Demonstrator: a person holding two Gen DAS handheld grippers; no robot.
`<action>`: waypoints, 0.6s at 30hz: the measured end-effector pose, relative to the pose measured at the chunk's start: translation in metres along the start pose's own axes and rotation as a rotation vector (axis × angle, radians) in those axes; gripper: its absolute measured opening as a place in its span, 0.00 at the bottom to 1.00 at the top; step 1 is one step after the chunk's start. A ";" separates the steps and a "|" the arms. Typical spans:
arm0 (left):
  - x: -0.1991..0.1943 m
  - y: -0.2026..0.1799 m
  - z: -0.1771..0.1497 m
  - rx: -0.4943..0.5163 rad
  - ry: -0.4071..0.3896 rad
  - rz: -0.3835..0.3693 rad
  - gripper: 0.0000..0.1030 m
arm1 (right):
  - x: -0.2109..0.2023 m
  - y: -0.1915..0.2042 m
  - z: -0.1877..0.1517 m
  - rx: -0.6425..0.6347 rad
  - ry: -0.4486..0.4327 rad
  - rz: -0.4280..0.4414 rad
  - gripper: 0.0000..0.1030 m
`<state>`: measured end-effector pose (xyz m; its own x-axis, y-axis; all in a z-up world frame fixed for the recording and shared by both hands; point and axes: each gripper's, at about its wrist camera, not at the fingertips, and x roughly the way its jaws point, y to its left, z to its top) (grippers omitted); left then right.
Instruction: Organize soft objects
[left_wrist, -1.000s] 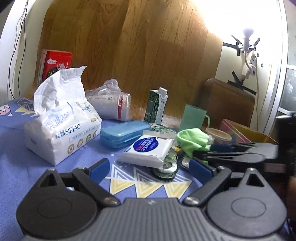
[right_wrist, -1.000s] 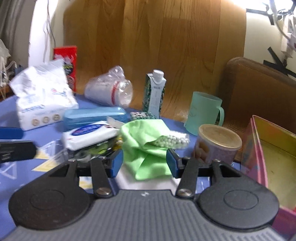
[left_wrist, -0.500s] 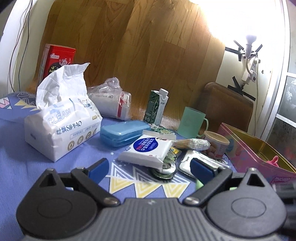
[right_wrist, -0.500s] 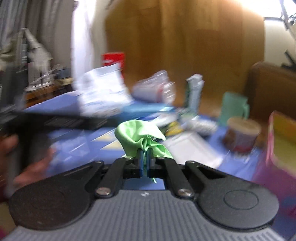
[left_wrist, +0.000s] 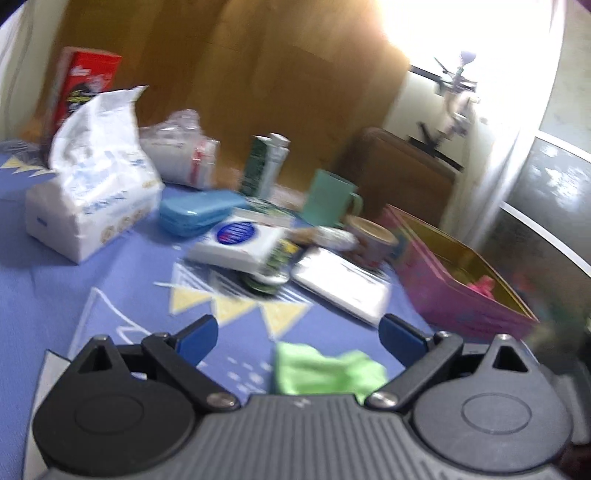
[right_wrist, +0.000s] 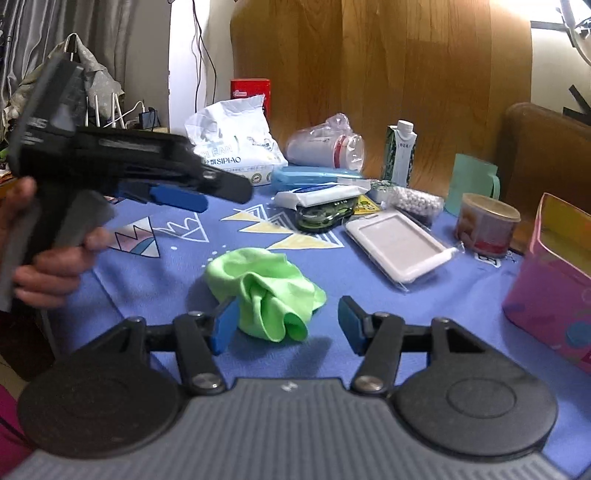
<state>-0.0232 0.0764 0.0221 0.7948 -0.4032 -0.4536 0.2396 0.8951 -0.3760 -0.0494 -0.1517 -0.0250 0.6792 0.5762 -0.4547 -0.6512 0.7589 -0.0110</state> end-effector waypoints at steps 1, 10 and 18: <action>-0.002 -0.007 -0.001 0.018 0.008 -0.012 0.93 | 0.000 -0.002 -0.002 0.006 0.003 -0.001 0.64; 0.031 -0.032 -0.025 0.019 0.203 -0.021 0.70 | 0.013 0.001 -0.008 0.012 0.054 0.052 0.64; 0.055 -0.084 -0.003 0.130 0.207 -0.114 0.52 | 0.005 -0.002 -0.009 0.037 -0.005 0.031 0.05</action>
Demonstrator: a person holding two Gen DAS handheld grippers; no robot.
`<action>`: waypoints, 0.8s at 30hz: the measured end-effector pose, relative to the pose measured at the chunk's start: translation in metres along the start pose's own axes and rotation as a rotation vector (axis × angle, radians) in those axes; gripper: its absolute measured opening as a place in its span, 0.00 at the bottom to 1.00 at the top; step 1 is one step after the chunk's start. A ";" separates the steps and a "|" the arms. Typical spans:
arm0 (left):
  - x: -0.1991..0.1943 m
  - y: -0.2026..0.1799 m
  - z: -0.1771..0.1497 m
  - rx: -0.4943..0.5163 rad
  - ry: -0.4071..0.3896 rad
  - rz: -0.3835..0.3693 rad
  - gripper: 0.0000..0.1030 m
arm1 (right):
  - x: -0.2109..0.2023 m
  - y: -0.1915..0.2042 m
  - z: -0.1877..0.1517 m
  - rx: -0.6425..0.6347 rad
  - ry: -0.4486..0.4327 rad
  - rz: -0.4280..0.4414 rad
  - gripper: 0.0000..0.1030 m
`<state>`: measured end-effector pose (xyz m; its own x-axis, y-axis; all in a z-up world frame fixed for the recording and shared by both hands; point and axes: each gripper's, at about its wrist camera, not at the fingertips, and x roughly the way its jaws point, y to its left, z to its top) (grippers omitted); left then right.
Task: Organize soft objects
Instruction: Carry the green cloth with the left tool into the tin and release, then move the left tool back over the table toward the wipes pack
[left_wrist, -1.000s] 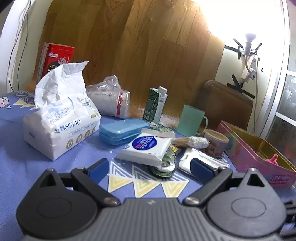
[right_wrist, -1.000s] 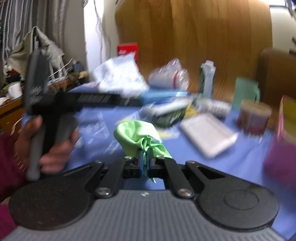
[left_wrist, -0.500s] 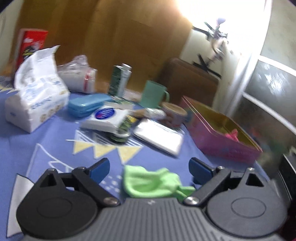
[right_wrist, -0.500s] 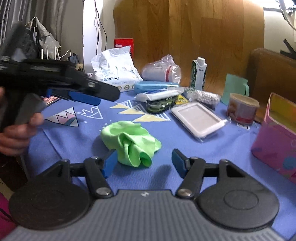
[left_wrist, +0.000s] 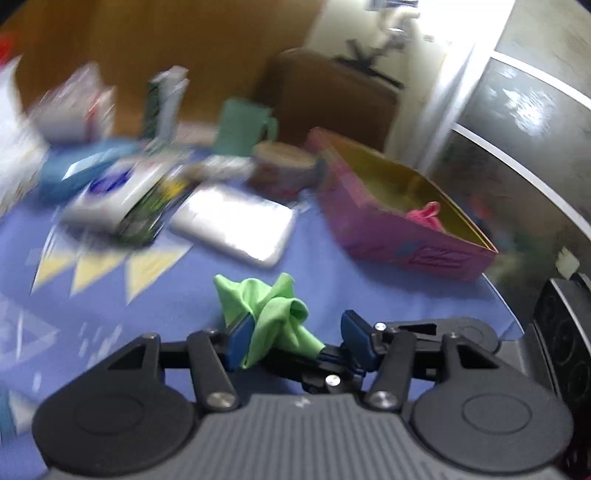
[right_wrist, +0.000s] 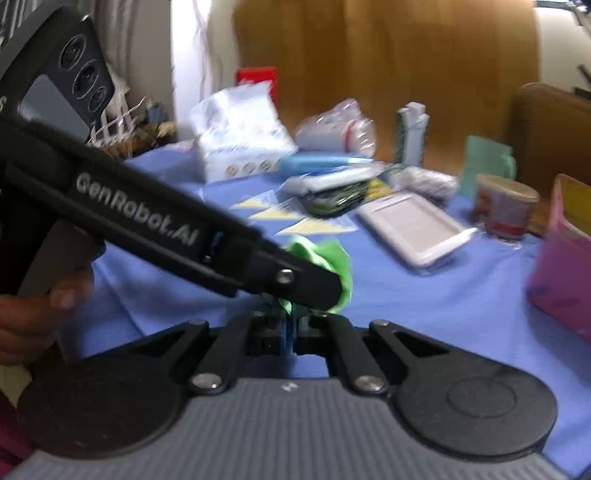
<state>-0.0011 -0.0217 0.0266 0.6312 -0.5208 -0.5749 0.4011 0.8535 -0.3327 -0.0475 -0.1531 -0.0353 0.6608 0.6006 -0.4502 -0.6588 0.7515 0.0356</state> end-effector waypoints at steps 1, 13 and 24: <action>0.003 -0.009 0.008 0.032 -0.008 -0.011 0.52 | -0.006 -0.005 0.001 0.007 -0.028 -0.026 0.05; 0.106 -0.122 0.093 0.290 -0.040 -0.122 0.53 | -0.078 -0.124 0.010 0.218 -0.249 -0.429 0.06; 0.133 -0.130 0.095 0.293 -0.061 -0.021 0.79 | -0.085 -0.182 -0.007 0.343 -0.255 -0.663 0.61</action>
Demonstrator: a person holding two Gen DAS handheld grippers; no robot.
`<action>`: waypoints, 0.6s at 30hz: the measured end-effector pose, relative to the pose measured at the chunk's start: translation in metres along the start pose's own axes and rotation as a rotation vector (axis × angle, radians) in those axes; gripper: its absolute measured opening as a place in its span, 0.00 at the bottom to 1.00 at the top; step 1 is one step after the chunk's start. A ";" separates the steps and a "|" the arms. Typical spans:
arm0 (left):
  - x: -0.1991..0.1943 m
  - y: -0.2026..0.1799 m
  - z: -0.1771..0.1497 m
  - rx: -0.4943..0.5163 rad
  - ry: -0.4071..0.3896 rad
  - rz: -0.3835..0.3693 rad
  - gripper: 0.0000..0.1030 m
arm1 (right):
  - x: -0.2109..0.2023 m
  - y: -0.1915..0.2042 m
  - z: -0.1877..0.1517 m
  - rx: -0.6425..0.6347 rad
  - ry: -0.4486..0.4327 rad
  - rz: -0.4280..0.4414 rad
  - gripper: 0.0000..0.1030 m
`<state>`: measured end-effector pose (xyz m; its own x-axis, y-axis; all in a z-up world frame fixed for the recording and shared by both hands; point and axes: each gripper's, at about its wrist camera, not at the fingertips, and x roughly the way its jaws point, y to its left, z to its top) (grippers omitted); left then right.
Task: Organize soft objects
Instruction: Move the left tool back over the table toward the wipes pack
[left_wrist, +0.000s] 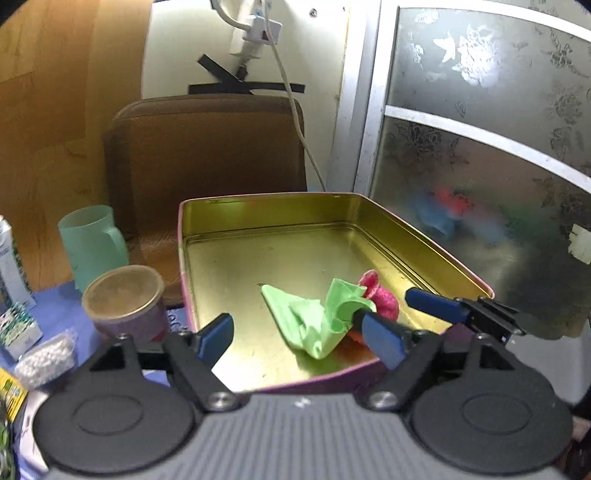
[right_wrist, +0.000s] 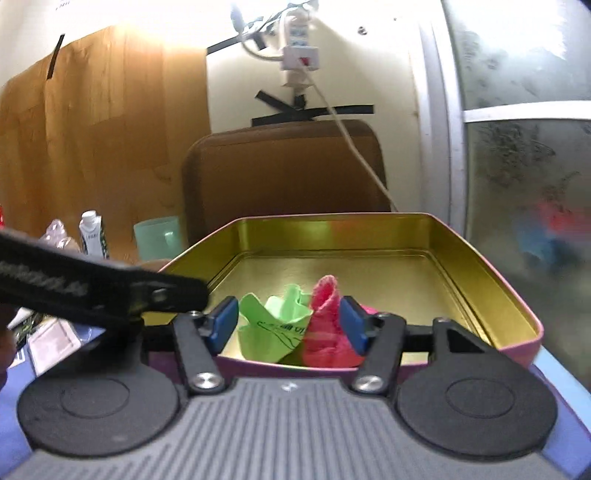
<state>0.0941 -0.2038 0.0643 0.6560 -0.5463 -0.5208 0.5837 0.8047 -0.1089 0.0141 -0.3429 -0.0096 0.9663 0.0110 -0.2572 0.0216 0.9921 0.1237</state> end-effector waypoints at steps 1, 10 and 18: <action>-0.008 0.003 -0.004 -0.009 -0.015 0.001 0.79 | -0.003 -0.001 -0.001 0.010 -0.007 -0.001 0.61; -0.099 0.076 -0.066 -0.147 -0.094 0.101 0.84 | -0.029 0.031 0.003 0.002 -0.121 0.065 0.60; -0.157 0.162 -0.136 -0.248 -0.102 0.465 0.84 | -0.012 0.116 0.003 -0.133 0.037 0.369 0.51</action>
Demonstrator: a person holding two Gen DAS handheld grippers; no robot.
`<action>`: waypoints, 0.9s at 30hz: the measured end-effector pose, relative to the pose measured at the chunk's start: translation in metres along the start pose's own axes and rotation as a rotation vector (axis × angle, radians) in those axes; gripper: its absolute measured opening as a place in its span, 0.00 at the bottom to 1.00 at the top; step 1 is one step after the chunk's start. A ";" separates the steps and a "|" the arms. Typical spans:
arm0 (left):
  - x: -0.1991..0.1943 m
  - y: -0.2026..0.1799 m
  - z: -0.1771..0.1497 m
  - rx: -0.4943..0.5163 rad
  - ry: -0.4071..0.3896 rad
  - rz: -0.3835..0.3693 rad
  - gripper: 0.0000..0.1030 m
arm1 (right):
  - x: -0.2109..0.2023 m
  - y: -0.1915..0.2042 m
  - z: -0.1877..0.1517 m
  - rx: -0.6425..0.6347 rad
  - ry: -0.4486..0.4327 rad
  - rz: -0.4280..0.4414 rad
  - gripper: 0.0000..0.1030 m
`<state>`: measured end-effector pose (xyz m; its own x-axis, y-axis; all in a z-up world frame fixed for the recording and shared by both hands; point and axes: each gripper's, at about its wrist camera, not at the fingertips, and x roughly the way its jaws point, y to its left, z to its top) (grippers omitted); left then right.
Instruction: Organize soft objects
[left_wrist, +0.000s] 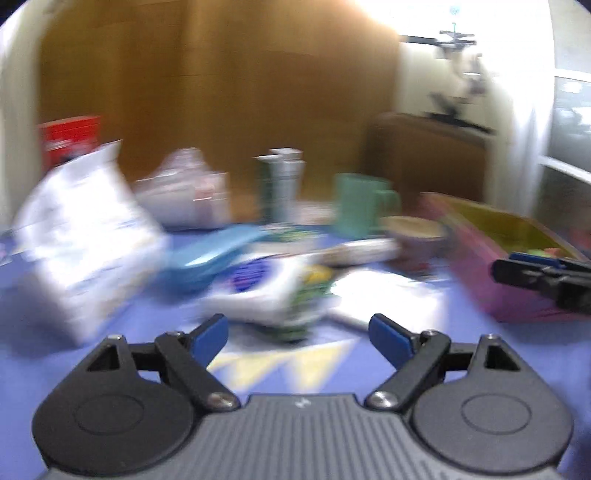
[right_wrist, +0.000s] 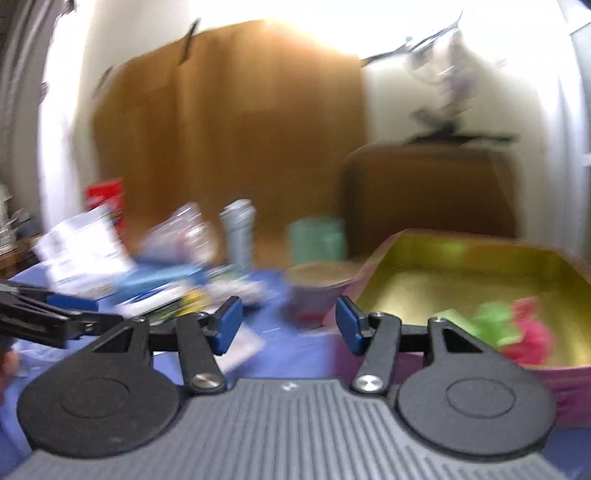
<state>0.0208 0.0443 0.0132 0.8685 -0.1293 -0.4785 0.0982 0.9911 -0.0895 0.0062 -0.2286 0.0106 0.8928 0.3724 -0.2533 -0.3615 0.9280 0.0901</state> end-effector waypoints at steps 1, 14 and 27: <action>0.002 0.012 -0.003 -0.024 0.001 0.025 0.84 | 0.010 0.006 0.003 0.011 0.030 0.035 0.49; -0.002 0.052 -0.006 -0.220 -0.080 -0.026 0.83 | 0.197 0.090 0.051 -0.102 0.345 0.166 0.32; -0.007 0.056 -0.010 -0.242 -0.089 -0.069 0.85 | 0.090 0.075 0.029 -0.063 0.300 0.286 0.02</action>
<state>0.0156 0.1005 0.0027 0.9043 -0.1828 -0.3859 0.0494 0.9425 -0.3306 0.0672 -0.1246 0.0219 0.6398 0.5864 -0.4967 -0.6074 0.7818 0.1405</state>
